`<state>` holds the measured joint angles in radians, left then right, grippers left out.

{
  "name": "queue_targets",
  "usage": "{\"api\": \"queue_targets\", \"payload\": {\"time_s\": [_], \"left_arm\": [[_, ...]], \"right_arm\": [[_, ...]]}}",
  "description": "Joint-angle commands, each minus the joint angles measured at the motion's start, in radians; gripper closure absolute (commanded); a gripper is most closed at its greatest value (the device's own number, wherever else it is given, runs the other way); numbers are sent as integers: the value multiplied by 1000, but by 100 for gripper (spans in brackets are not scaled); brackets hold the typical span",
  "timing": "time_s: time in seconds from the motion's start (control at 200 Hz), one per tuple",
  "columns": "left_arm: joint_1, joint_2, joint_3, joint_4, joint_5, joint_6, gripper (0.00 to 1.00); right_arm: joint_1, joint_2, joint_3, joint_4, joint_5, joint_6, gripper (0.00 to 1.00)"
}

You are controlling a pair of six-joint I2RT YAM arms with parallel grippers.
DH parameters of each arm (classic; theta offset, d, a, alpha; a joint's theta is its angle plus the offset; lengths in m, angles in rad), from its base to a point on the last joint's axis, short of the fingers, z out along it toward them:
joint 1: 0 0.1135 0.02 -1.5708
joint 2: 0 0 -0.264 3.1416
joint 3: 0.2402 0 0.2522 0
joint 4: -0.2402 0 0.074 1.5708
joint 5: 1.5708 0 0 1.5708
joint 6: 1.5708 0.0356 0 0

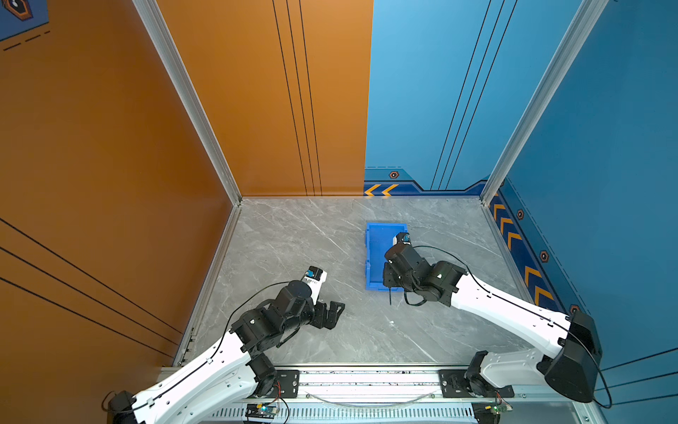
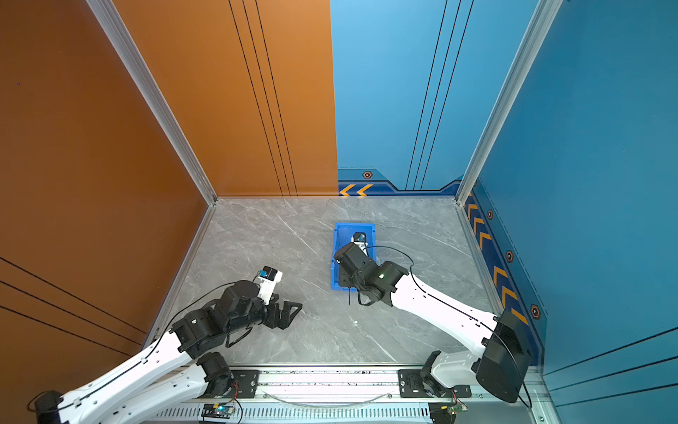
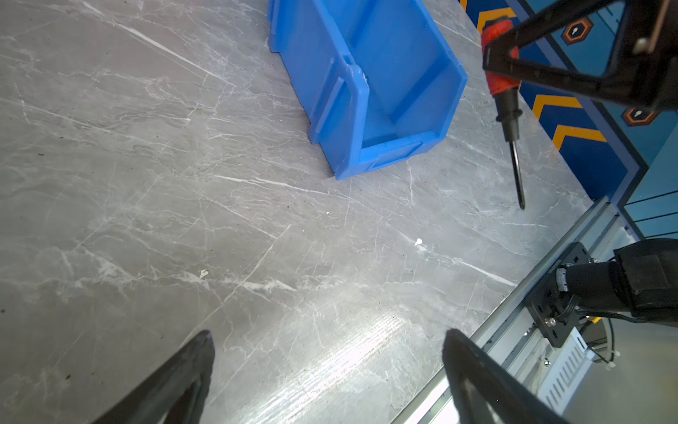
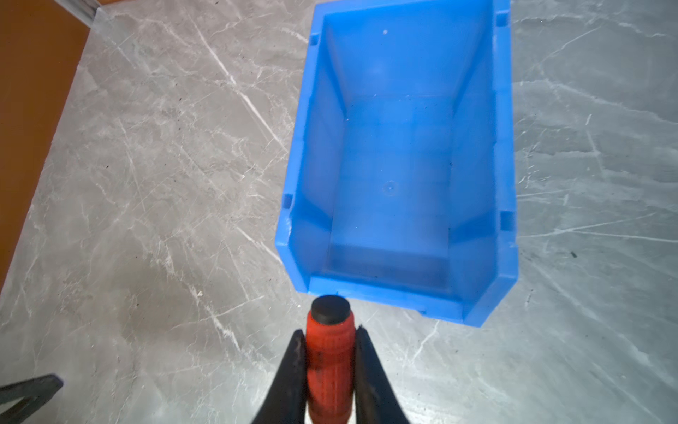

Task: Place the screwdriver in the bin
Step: 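Lift the screwdriver with the right gripper and carry it over the blue bin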

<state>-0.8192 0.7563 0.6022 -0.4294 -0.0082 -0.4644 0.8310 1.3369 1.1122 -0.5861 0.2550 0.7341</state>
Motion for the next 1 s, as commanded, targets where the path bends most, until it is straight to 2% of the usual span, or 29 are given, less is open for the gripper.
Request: {"api": "queue_targets", "payload": {"time_s": [0.0,0.205,0.371,0.566,0.766,0.996], "left_arm": [[-53,52,57,54,-88,40,2],[-116,174,135,74,-131,63,2],[-127,254,173,110,-131,49,2],[-144,315,218,110,-151,28,2],[-156,333,244,77,-171,21,2],[-126,346,278,20,-171,47,2]], "right_arm": [[-56,-6,46,-32,-39,-81,100],[-217,69,82,-10,-115,-125,100],[-287,179,144,42,-183,-138,100],[-302,343,256,60,-246,-163,100],[-303,478,348,91,-249,-157,100],[-309,596,406,107,-258,-155,100]]}}
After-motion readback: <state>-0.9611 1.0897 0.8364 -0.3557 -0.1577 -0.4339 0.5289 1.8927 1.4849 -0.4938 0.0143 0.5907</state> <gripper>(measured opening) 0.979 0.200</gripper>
